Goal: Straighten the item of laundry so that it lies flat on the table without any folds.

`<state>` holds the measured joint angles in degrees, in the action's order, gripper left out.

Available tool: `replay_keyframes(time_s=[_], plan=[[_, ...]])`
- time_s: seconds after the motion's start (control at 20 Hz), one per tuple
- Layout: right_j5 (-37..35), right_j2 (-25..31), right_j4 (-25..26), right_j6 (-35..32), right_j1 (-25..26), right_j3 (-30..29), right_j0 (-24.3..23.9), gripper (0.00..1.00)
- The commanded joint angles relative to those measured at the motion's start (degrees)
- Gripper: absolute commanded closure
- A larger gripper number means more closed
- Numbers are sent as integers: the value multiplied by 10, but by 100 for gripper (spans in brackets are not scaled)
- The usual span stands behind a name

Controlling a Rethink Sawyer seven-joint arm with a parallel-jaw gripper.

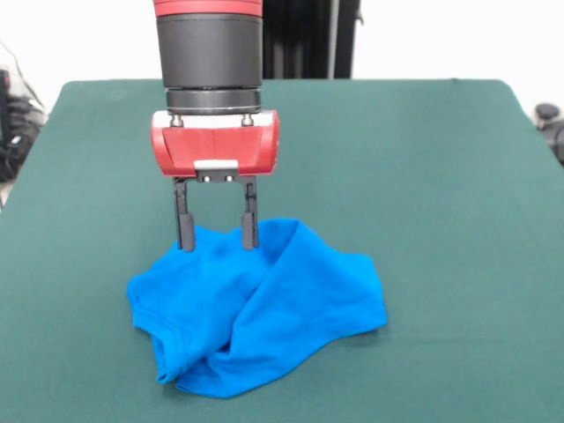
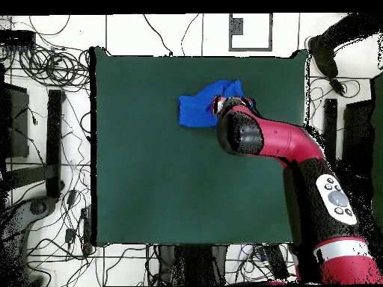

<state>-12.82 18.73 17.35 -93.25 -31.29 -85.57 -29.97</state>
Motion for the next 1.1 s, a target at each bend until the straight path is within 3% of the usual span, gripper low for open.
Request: replay_keyframes(time_s=[0.05, 0.7, 1.1], plan=[[-74, 59, 1, 2, 17, -31, -3, 0], [-167, 97, 1, 64, -16, -20, -60, 0], [-140, 102, 20, 49, 22, 7, -52, 0]])
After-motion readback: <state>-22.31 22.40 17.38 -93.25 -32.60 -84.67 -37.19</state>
